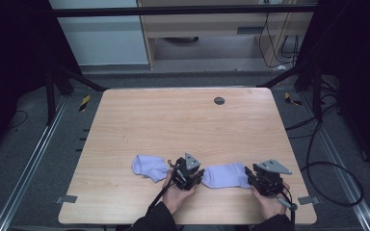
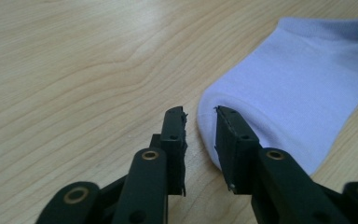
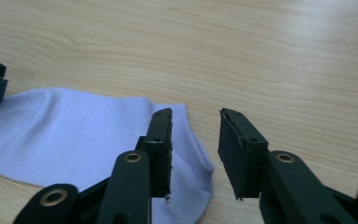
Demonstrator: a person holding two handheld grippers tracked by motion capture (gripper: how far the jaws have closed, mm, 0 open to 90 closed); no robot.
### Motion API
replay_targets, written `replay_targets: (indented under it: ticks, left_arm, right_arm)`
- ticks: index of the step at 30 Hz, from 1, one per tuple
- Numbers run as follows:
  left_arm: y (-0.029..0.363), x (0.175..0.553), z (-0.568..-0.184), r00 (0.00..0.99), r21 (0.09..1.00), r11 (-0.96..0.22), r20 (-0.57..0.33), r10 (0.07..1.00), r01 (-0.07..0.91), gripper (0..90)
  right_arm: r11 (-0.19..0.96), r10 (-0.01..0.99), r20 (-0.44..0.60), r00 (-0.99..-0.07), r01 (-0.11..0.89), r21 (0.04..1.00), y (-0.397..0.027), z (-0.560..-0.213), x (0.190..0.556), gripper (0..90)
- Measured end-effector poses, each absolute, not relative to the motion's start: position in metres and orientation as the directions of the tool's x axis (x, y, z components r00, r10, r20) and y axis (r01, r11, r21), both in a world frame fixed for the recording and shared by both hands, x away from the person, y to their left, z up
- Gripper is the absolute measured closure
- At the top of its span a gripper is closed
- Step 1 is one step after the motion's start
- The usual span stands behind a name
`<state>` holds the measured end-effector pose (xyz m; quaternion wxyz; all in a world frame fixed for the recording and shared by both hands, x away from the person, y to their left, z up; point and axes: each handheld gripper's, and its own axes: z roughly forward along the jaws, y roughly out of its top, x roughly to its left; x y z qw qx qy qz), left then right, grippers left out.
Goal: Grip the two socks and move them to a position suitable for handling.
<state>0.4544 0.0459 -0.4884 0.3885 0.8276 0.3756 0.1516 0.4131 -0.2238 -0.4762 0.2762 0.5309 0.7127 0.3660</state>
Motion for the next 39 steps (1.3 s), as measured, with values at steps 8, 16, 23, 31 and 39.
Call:
replay_targets:
  ticks: [8,16,23,31,39]
  left_arm:
    - [0.071,0.456,-0.468,0.67,0.771,-0.407,-0.034,0.741,0.49,55.9]
    - [0.115,0.454,-0.45,0.667,0.79,-0.381,-0.046,0.744,0.48,43.8]
    - [0.154,0.45,-0.439,0.616,0.811,-0.343,-0.026,0.788,0.474,40.8]
    - [0.208,0.449,-0.434,0.53,0.832,-0.26,-0.047,0.847,0.491,40.1]
    - [0.253,0.446,-0.443,0.436,0.826,-0.201,-0.06,0.898,0.526,40.8]
  right_arm:
    - [0.167,0.949,0.007,-0.316,0.52,0.838,-0.224,-0.473,0.414,56.1]
    - [0.17,0.929,0.033,-0.369,0.503,0.848,-0.218,-0.469,0.416,48.2]
    - [0.177,0.912,0.043,-0.408,0.485,0.856,-0.205,-0.462,0.419,42.9]
    - [0.196,0.884,0.053,-0.464,0.471,0.86,-0.187,-0.454,0.425,41.6]
    - [0.217,0.854,0.057,-0.517,0.455,0.864,-0.159,-0.445,0.435,38.8]
